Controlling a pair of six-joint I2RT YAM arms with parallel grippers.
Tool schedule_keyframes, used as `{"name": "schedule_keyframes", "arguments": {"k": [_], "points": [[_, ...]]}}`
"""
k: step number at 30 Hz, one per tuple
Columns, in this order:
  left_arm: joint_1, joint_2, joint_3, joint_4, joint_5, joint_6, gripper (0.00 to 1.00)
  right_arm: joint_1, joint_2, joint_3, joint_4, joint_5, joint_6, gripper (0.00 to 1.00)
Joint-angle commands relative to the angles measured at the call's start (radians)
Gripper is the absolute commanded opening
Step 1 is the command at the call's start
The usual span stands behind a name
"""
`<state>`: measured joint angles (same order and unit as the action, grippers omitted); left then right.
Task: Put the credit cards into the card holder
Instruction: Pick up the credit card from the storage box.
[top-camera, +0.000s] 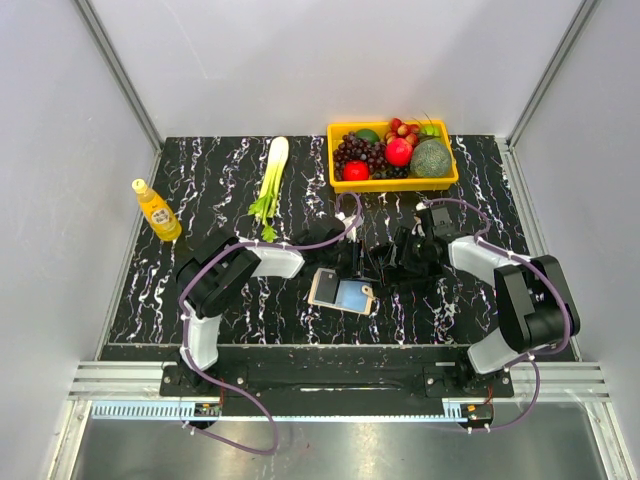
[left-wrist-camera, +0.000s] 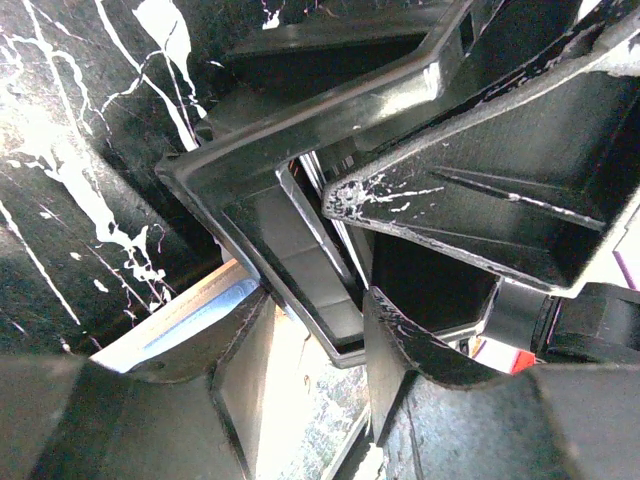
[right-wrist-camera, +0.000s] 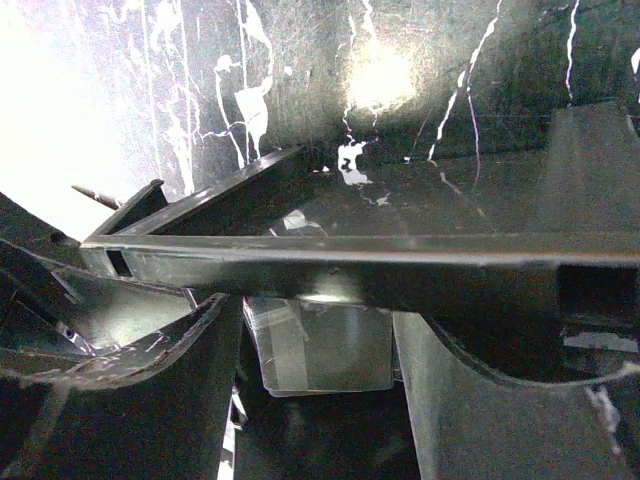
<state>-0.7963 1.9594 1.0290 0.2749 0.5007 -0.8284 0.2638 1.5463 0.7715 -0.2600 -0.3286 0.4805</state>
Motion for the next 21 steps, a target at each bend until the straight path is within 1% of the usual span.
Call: {"name": "schedule_keyframes", "arguments": {"k": [1,2,5,6,7,8,10,11,12,14,16,17,20,21], "points": [[-0.012,0.018,0.019,0.041,0.025,0.031,0.42,0.044,0.047,0.025,0.002,0.017,-0.005,0.64],[-0.012,0.016,0.02,0.041,0.027,0.031,0.42,0.046,0.043,0.022,-0.002,0.045,-0.003,0.61],[-0.011,0.012,0.013,0.041,0.024,0.031,0.42,0.046,0.011,0.011,0.007,0.049,0.001,0.51],[-0.012,0.015,0.014,0.04,0.027,0.031,0.42,0.046,0.006,0.009,0.008,0.042,0.001,0.45],[-0.012,0.015,0.014,0.041,0.027,0.031,0.42,0.046,0.0,0.009,0.013,0.036,0.001,0.43],[-0.012,0.018,0.014,0.041,0.029,0.031,0.42,0.046,-0.005,0.008,0.011,0.037,0.001,0.42],[-0.011,0.016,0.016,0.041,0.029,0.031,0.41,0.046,-0.012,0.006,0.013,0.042,0.0,0.3],[-0.012,0.013,0.014,0.043,0.029,0.031,0.41,0.046,-0.018,0.003,0.011,0.045,0.001,0.29],[-0.012,0.015,0.014,0.043,0.029,0.031,0.41,0.046,-0.022,0.003,0.011,0.048,0.004,0.3],[-0.012,0.007,0.011,0.041,0.027,0.031,0.41,0.046,-0.029,0.003,0.005,0.056,0.004,0.34],[-0.011,0.001,0.008,0.04,0.021,0.032,0.41,0.046,-0.038,0.002,0.002,0.072,0.009,0.54],[-0.012,-0.002,0.002,0.04,0.016,0.032,0.41,0.046,-0.041,0.003,0.001,0.094,0.01,0.61],[-0.012,-0.004,-0.004,0.04,0.016,0.034,0.41,0.045,-0.019,0.011,-0.01,0.099,0.003,0.67],[-0.011,-0.002,-0.001,0.04,0.018,0.034,0.41,0.045,-0.008,0.017,-0.015,0.088,0.001,0.67]]}}
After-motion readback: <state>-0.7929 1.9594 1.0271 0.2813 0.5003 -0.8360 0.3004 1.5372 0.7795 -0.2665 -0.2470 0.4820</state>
